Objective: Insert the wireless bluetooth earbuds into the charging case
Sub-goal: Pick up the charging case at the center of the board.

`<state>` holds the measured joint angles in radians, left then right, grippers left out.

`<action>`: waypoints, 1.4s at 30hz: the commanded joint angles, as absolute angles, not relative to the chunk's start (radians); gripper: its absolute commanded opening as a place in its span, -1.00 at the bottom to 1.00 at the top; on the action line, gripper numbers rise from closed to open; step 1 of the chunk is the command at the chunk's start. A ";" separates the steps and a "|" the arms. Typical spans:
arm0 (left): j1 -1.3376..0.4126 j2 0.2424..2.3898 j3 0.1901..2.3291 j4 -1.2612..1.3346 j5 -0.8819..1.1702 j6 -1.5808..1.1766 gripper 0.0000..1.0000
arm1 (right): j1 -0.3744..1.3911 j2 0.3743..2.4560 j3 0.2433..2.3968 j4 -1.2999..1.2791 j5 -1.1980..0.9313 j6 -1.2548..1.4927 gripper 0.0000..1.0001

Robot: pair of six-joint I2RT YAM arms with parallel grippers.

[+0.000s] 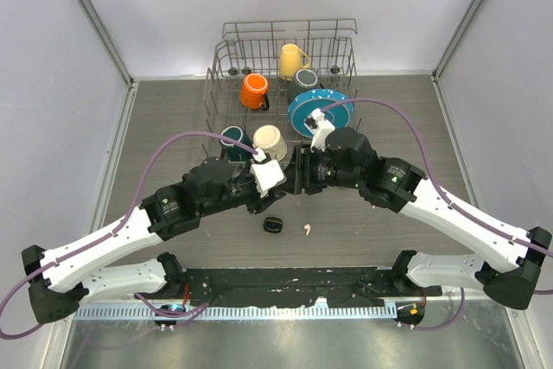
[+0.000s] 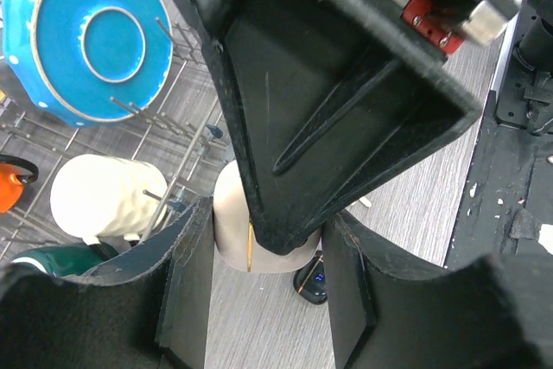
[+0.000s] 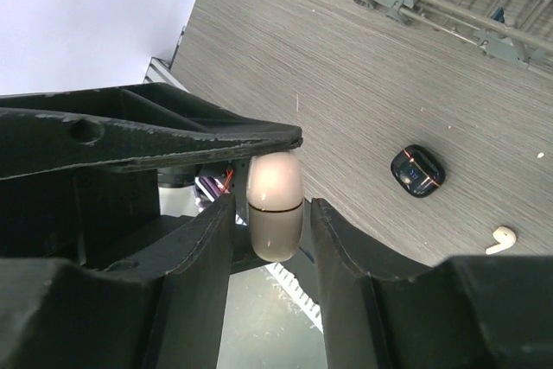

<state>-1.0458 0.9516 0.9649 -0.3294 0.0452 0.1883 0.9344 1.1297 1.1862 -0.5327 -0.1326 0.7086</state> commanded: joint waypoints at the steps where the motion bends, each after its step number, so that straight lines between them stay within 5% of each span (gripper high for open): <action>1: -1.055 0.943 1.002 -0.255 0.035 0.195 -1.00 | 0.933 1.135 1.215 -0.532 -0.137 0.689 -0.24; 8: -1.057 0.937 0.994 -0.252 0.037 0.189 -1.00 | 0.934 1.094 1.192 -0.506 -0.101 0.696 -0.41; 10: -1.057 0.936 0.991 -0.249 0.043 0.184 -0.96 | 0.933 1.091 1.187 -0.500 -0.089 0.701 -0.62; 12: -1.057 0.928 0.982 -0.232 0.043 0.167 -0.73 | 0.933 1.082 1.177 -0.496 -0.080 0.706 -0.74; 16: -1.057 0.901 0.937 -0.160 0.058 0.124 0.22 | 0.933 1.059 1.147 -0.457 -0.037 0.733 -0.98; 20: -1.057 0.865 0.878 -0.051 0.046 0.039 0.78 | 0.933 1.019 1.100 -0.411 0.052 0.753 -0.98; 23: -1.058 0.859 0.867 -0.041 0.020 -0.032 0.99 | 0.930 0.976 1.080 -0.399 0.135 0.755 -0.99; 32: -0.967 0.868 0.836 -0.005 -0.003 -0.264 0.99 | 0.899 0.855 1.031 -0.356 0.189 0.733 -0.99; 42: -0.634 0.900 0.703 0.464 0.425 -0.842 1.00 | 0.854 0.799 1.009 -0.304 0.032 0.673 -0.99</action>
<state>-0.6800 0.8745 0.7353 0.1436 0.2344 -0.5472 0.8619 0.8173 1.0203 -0.3946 0.1108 0.7193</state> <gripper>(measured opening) 0.996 0.347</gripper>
